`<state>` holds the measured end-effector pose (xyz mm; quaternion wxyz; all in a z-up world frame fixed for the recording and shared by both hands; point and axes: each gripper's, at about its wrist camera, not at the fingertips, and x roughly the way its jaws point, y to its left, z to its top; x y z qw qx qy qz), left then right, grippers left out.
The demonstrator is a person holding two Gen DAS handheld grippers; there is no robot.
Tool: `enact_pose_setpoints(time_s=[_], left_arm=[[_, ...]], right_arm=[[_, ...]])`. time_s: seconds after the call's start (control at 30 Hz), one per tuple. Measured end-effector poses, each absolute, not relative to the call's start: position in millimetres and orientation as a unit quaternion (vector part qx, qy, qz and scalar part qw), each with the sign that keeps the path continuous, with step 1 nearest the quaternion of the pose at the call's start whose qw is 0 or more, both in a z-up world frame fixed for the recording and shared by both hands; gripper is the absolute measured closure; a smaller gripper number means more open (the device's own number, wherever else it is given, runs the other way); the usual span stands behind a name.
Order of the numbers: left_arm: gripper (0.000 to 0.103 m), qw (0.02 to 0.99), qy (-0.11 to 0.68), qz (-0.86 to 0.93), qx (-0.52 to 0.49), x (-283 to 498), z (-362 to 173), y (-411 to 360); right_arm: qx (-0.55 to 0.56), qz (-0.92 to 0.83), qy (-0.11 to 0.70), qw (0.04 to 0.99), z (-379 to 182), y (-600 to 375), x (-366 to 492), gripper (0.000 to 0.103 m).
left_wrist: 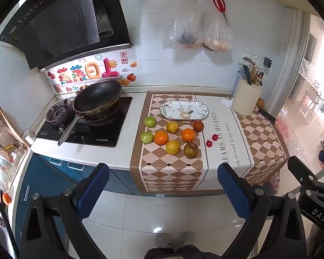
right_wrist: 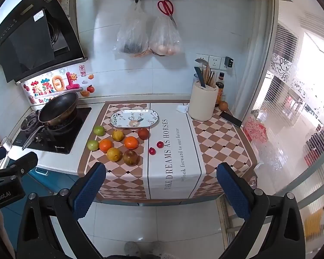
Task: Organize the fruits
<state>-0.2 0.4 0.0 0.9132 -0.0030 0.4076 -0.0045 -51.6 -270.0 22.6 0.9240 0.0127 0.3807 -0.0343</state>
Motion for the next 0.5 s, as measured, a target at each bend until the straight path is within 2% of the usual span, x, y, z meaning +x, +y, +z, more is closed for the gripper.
enact_pose_setpoints(time_s=[0.5], left_arm=[[0.001,0.912,0.409,0.002,0.008,0.1,-0.2,-0.3]], right_arm=[[0.011,-0.033,0.382,0.923,22.6,-269.0,-52.3,0.0]])
